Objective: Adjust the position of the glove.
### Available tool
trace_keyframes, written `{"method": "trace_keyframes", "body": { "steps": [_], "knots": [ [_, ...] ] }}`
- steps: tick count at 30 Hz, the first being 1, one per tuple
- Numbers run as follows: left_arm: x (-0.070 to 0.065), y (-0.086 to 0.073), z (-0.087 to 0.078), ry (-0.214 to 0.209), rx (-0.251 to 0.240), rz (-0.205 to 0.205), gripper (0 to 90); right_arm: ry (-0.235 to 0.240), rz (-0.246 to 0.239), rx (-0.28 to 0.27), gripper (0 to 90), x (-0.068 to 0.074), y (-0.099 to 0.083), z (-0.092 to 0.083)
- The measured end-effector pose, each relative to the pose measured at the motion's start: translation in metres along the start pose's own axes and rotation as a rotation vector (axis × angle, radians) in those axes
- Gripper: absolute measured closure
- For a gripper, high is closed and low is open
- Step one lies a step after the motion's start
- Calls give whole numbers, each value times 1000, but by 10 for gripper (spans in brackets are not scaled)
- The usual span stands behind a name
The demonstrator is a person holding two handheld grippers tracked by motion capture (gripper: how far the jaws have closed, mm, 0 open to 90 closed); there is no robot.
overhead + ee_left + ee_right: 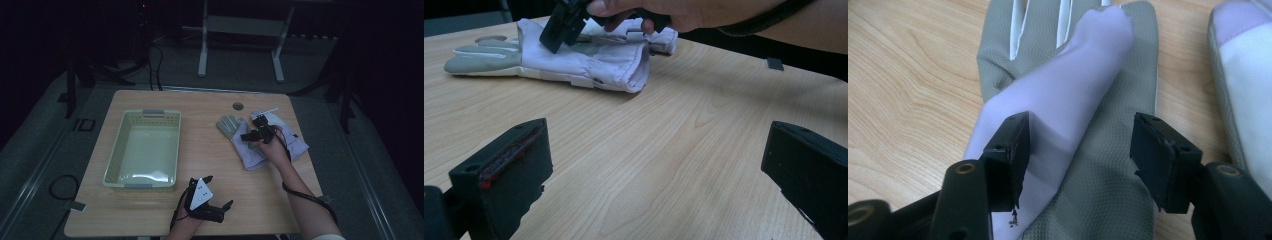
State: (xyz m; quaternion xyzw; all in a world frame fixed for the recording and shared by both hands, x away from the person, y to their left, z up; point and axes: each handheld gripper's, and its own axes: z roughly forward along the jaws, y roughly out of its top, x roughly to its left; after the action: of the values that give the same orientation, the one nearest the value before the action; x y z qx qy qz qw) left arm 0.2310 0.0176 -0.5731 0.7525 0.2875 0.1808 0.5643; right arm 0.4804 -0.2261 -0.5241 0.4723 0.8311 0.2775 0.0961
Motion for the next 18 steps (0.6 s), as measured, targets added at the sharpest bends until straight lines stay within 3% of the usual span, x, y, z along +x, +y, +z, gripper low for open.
{"method": "trace_keyframes", "body": {
  "steps": [5,8,13,18],
  "knots": [
    [0,0,0,1,1,0,2,-9,-35,41,494,2,-2,8],
    [0,0,0,2,1,-2,2,-5,-96,53,597,6,-1,8],
    [0,0,0,4,0,-3,2,8,-37,90,754,8,4,7],
    [1,0,0,5,0,-13,2,-3,17,47,808,16,5,-4]
  ]
}}
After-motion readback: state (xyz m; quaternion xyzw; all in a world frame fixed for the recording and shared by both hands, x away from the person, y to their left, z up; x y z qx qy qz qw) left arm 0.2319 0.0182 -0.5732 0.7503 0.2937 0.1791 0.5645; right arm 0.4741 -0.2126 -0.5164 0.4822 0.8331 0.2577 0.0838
